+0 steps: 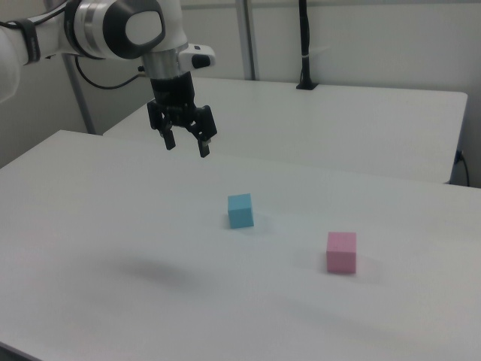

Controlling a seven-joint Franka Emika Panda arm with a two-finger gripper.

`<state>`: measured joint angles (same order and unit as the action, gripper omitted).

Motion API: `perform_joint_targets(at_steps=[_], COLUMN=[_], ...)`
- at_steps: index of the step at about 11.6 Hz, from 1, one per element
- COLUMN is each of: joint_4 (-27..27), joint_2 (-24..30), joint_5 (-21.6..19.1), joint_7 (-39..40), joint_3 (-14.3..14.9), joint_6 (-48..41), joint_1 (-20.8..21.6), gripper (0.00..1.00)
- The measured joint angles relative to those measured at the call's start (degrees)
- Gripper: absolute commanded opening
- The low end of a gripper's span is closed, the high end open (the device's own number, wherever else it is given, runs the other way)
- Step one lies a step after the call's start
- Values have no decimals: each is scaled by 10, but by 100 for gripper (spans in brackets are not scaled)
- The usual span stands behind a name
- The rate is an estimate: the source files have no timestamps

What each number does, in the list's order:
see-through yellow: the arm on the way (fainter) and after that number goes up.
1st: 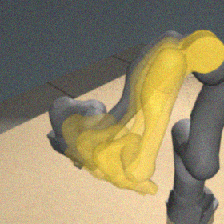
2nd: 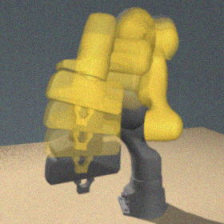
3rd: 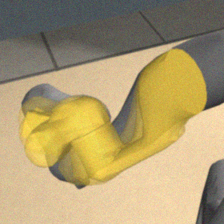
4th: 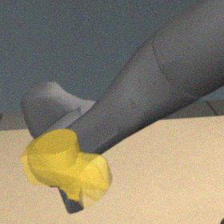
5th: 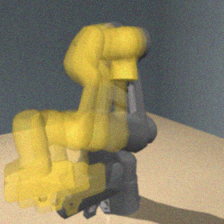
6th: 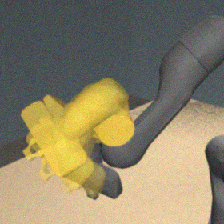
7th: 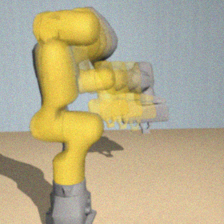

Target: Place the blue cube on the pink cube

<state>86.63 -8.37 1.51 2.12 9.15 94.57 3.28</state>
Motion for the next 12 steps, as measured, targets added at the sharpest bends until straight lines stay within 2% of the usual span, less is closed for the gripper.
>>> perform_joint_targets(at_steps=[9, 12], joint_4=[0, 2], joint_2=[-5, -47], joint_5=[-6, -14], joint_7=[7, 78], joint_3=[0, 0], joint_6=[2, 66], joint_1=[-3, -13], gripper=[100, 100])
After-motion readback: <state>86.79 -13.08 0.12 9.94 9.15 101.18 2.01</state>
